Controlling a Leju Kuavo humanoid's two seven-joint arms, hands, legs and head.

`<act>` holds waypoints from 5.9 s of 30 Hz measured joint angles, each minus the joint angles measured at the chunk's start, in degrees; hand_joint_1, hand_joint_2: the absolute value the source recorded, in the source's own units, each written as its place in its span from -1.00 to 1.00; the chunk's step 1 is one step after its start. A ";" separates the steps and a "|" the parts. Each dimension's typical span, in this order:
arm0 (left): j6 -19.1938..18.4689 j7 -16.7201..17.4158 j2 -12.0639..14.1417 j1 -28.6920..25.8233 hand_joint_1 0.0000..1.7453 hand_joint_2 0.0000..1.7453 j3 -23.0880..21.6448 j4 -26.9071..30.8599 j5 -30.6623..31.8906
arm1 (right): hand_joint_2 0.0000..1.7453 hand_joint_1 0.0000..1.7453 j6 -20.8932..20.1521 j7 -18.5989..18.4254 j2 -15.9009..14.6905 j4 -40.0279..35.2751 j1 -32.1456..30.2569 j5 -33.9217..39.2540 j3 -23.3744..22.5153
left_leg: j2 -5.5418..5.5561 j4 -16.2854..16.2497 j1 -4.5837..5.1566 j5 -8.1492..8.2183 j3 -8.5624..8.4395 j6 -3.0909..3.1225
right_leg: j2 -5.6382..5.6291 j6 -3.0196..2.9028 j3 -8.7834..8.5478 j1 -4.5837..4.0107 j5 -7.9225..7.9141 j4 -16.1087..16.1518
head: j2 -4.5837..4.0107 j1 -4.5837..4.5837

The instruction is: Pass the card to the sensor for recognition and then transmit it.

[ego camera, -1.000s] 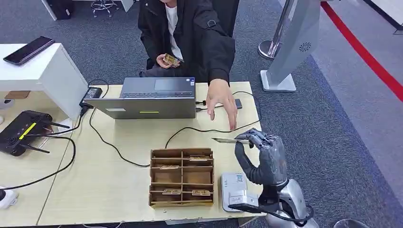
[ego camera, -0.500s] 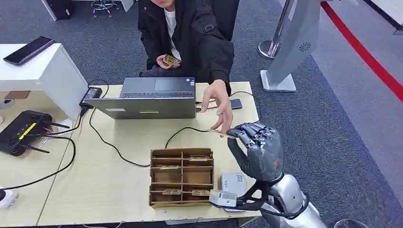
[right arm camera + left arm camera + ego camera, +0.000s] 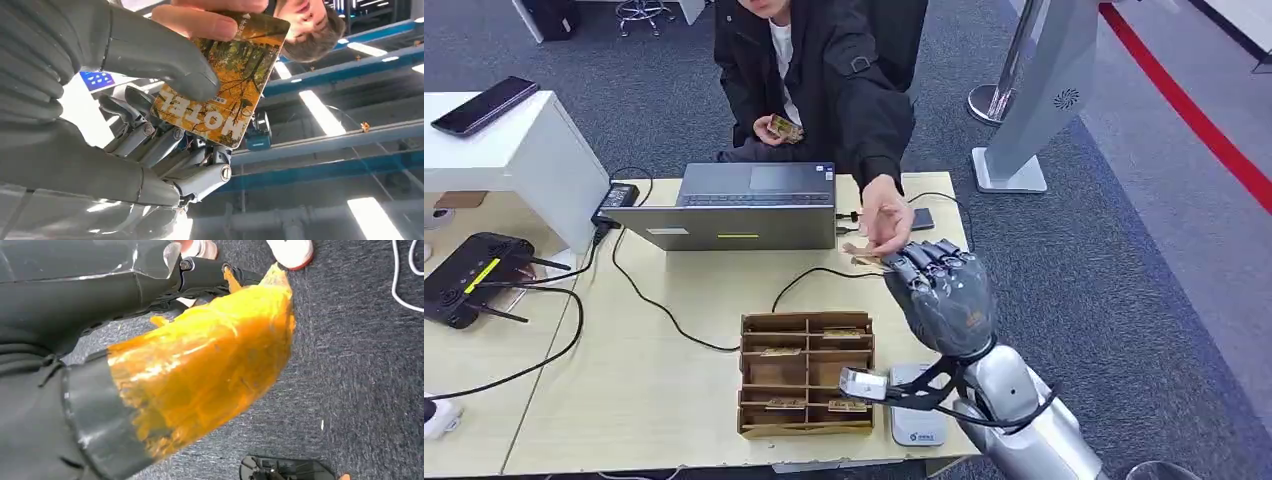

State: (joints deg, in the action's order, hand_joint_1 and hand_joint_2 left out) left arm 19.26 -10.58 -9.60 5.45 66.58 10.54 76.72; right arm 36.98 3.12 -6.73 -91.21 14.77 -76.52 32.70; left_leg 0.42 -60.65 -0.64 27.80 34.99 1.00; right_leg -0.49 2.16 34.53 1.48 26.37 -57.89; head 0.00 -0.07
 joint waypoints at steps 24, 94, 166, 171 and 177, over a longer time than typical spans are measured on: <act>-0.24 0.26 0.02 0.40 -1.00 -1.00 -1.38 0.00 0.61 | -1.00 -1.00 -0.48 -3.78 0.35 8.55 3.29 -1.47 1.79 | 0.00 0.00 0.00 0.00 0.00 0.00 | 0.00 0.00 0.01 0.00 0.01 0.00 | 0.00 0.00; 0.79 -0.30 0.04 -0.36 -1.00 -1.00 -0.96 0.00 -2.67 | 1.00 -1.00 -8.65 2.05 -1.73 3.37 1.09 12.37 16.52 | -0.01 0.00 0.00 0.00 0.01 0.00 | -0.01 -0.01 0.01 0.00 0.02 0.00 | 0.00 0.00; 0.68 -0.15 0.09 -0.39 -1.00 -1.00 -0.72 0.00 -3.63 | 1.00 -0.68 -18.38 -4.44 -3.96 9.34 4.50 14.90 19.67 | -0.01 0.00 0.00 0.00 0.00 0.00 | -0.01 -0.01 0.02 0.00 0.02 0.00 | 0.00 0.00; 0.68 -0.15 0.09 -0.39 -1.00 -1.00 -0.70 0.00 -3.65 | 1.00 -0.62 -18.47 -4.44 -3.96 9.38 4.27 14.90 19.67 | -0.01 0.00 0.00 0.00 0.00 0.00 | -0.01 -0.01 0.02 0.00 0.02 0.00 | 0.00 0.00; 0.68 -0.15 0.11 -0.39 -1.00 -1.00 -0.70 0.00 -3.67 | 1.00 -0.54 -18.64 -4.48 -3.96 9.38 4.07 14.90 19.67 | -0.01 0.00 0.00 0.00 0.00 0.00 | -0.01 -0.01 0.02 0.00 0.02 0.00 | 0.00 0.00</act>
State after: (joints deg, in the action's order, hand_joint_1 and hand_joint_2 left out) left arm 19.93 -10.73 -9.49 5.06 65.88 10.54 73.05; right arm 18.34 -1.36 -10.69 -81.83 18.84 -61.61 52.37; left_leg 0.41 -60.65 -0.65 27.80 34.99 0.99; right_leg -0.50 2.14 34.55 1.48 26.39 -57.89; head 0.00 -0.07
